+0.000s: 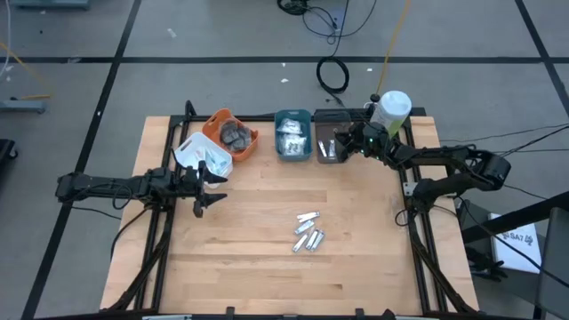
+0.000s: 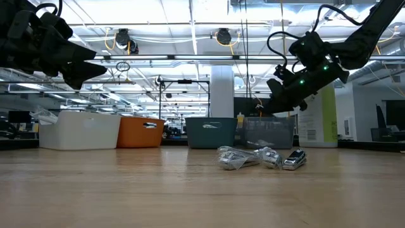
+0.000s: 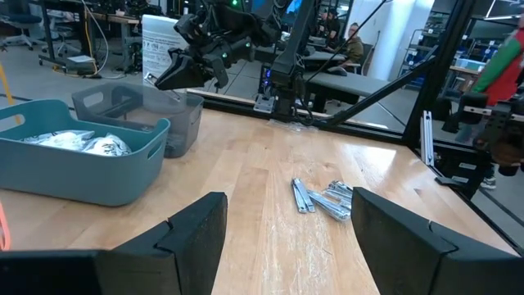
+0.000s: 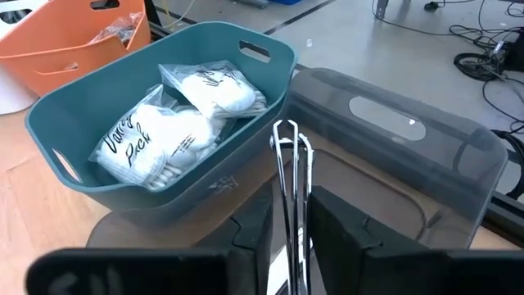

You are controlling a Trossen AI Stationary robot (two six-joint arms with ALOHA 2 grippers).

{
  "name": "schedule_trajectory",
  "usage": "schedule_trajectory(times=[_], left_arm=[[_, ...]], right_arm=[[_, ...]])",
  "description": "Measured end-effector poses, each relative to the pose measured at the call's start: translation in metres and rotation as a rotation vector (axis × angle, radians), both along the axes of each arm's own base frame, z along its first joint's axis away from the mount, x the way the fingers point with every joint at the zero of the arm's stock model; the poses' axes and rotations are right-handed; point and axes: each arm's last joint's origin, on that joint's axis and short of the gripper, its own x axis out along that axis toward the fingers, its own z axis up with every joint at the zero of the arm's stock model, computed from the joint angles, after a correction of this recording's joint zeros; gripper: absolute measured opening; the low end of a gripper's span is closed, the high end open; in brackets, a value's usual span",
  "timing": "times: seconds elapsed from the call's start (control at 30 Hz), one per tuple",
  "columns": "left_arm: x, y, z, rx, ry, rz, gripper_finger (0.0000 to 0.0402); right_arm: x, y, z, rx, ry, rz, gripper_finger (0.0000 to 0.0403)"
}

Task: Pick & Place Travel size toiletries
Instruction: Put the silver nail cutter into the black bin

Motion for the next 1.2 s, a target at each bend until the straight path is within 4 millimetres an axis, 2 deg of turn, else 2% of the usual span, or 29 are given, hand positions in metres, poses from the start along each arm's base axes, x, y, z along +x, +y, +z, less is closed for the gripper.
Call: schedule_trajectory(times=[0.33, 1.07, 1.2], left_arm=[[0.0, 0.0, 0.0, 0.0, 0.0, 0.0, 0.0255], [0.0, 0.0, 0.0, 0.0, 0.0, 0.0, 0.0255], [0.0, 0.0, 0.0, 0.0, 0.0, 0.0, 0.0255]], right_arm=[[0.0, 0.0001, 0.0, 0.001, 0.0, 0.002, 0.0097], [0.0001, 0.0002, 0.0, 0.017, -0.013, -0.003, 0.0185], [0.0021, 0.0031, -0.0004, -0.036, 0.036, 0.092, 0.0196]])
